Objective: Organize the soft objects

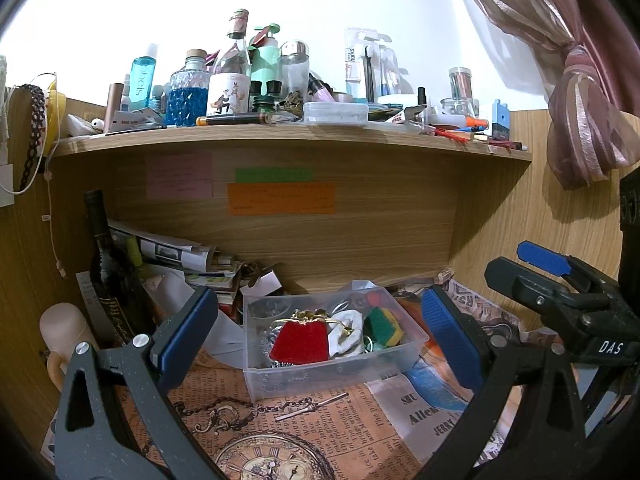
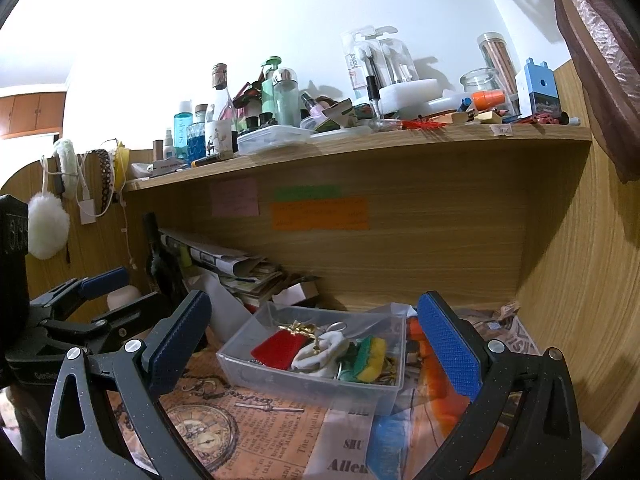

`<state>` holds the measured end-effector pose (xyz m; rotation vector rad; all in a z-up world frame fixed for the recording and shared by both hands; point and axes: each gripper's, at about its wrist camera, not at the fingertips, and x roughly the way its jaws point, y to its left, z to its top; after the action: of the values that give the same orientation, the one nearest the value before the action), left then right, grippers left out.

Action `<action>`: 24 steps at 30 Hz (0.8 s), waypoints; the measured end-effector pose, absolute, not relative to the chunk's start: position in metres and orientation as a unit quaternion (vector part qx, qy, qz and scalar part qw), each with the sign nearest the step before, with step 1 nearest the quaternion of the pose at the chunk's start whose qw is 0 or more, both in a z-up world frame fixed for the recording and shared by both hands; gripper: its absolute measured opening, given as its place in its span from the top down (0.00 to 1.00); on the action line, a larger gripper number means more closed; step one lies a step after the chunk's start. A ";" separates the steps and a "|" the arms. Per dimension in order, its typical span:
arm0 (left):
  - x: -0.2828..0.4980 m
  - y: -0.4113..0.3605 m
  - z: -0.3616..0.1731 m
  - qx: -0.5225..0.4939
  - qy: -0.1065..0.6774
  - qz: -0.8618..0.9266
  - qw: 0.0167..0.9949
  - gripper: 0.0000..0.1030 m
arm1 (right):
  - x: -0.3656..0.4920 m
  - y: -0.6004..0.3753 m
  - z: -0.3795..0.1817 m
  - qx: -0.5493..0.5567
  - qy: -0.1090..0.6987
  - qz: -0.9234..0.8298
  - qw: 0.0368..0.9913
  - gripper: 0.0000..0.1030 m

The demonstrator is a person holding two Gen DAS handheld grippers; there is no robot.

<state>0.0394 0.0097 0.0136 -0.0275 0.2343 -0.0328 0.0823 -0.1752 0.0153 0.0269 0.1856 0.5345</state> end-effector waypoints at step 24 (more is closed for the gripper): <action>0.040 0.012 0.013 -0.017 0.120 -0.034 0.992 0.00 | 0.082 -0.171 0.013 0.012 0.097 0.259 0.961 0.00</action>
<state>0.0401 0.0124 0.0133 -0.0347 0.2407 -0.0672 0.0819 -0.1711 0.0133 0.0246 0.1964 0.5256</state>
